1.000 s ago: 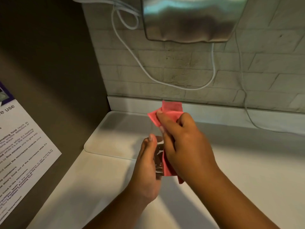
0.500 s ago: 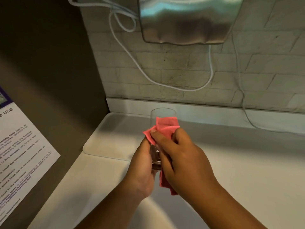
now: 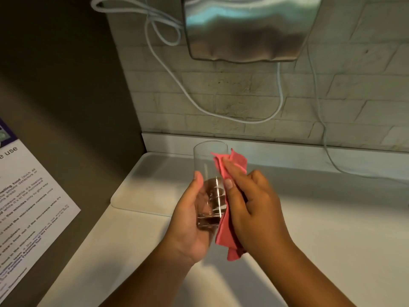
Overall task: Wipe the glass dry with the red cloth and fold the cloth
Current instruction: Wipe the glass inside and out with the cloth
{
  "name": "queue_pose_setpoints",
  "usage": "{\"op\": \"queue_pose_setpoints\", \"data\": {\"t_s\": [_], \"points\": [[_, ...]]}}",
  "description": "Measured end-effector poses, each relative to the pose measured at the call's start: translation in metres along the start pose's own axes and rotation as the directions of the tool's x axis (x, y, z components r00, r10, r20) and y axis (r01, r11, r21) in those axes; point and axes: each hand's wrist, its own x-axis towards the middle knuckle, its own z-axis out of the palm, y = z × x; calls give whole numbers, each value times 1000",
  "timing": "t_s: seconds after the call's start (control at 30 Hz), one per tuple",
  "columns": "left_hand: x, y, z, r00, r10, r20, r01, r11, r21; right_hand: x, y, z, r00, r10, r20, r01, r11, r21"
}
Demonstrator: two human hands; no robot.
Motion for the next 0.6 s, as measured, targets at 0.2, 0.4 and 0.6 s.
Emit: {"op": "queue_pose_setpoints", "data": {"t_s": [0.2,0.4,0.6], "points": [[4,-8,-4,996,18,90,-17,1000,-18,-10,-21,-7,970,-161,179,210,932,-297],[-4,-17,2,995,55,79,-62,995,81,30,-13,-11,995,-94,-15,90,981,-175],[0,-1,2,993,67,102,-64,997,-35,15,-5,-2,999,7,-51,-2,995,103]]}}
